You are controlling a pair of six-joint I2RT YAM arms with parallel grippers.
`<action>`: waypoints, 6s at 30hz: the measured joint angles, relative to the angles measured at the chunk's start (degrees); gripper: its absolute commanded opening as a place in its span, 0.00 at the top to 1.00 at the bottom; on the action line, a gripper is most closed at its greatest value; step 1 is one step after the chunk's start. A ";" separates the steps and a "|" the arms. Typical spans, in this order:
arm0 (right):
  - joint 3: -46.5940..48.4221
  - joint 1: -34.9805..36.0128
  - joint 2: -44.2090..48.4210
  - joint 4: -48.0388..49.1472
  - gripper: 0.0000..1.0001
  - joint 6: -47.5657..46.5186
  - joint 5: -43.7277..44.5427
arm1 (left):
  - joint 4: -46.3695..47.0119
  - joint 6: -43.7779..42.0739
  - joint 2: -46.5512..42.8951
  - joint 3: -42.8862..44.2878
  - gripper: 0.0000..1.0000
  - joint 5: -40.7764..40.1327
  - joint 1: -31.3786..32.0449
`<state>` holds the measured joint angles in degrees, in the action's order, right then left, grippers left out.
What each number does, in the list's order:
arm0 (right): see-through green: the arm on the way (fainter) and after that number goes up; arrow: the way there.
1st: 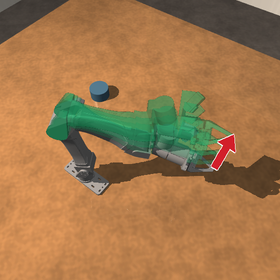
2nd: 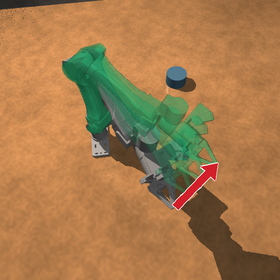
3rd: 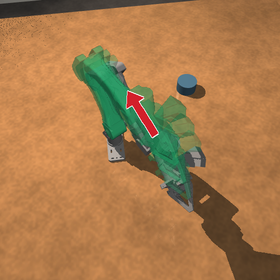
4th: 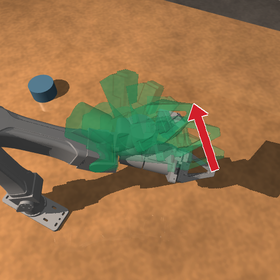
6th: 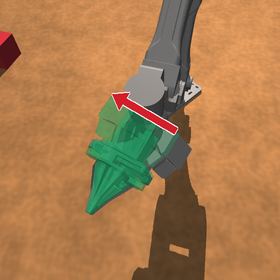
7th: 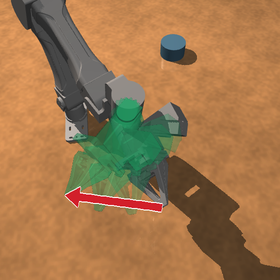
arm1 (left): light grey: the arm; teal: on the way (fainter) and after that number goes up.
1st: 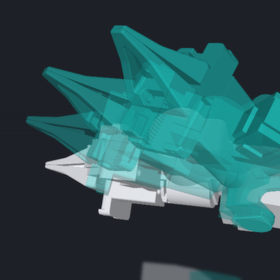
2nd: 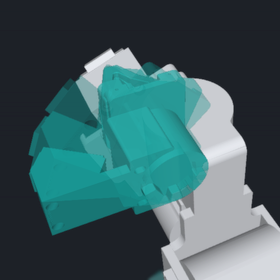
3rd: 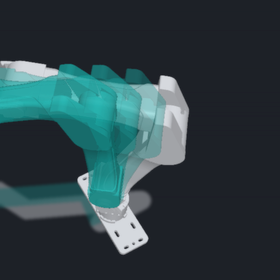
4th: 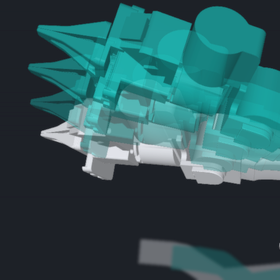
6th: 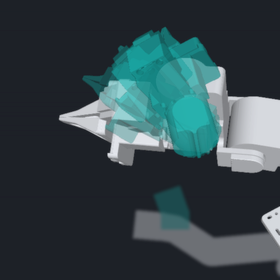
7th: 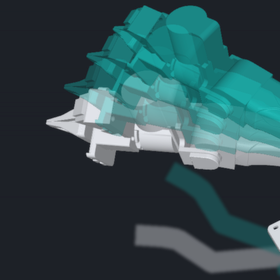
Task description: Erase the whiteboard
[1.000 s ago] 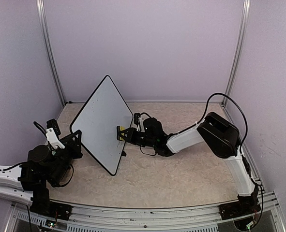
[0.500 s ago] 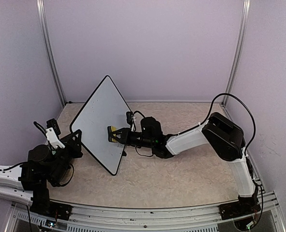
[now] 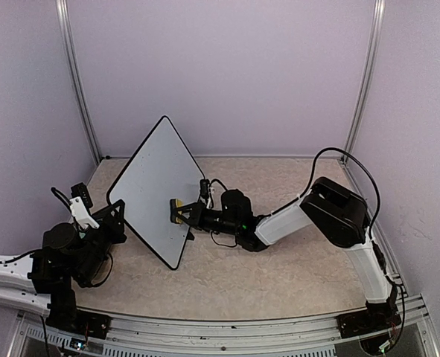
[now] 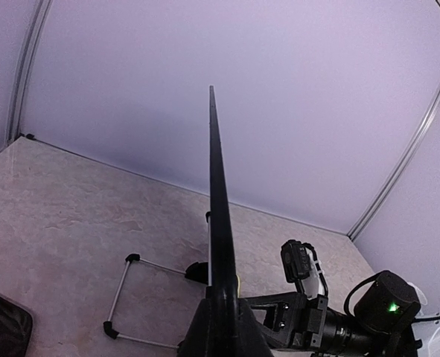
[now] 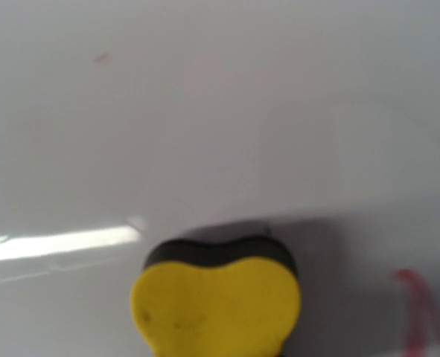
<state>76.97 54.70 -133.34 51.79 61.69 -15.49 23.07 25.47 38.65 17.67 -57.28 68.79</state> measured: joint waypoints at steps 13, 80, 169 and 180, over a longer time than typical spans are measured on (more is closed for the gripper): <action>-2.97 -2.75 -1.16 -6.19 1.00 2.19 2.49 | -0.44 -0.07 -0.50 -0.07 1.00 0.50 0.00; -4.52 4.92 2.89 2.12 1.00 -8.20 -1.81 | -0.42 0.87 -1.25 -1.03 1.00 -0.31 -0.20; -26.12 -21.53 35.65 -38.29 0.92 -21.55 12.92 | -1.27 2.89 -4.90 1.20 0.36 4.11 1.60; -24.37 -21.53 32.33 -40.44 0.80 -21.11 12.96 | -5.79 5.05 -4.72 2.49 0.23 1.46 1.62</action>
<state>52.60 33.17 -101.01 11.35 40.58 -2.52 17.28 30.52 33.93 20.16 -55.81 70.41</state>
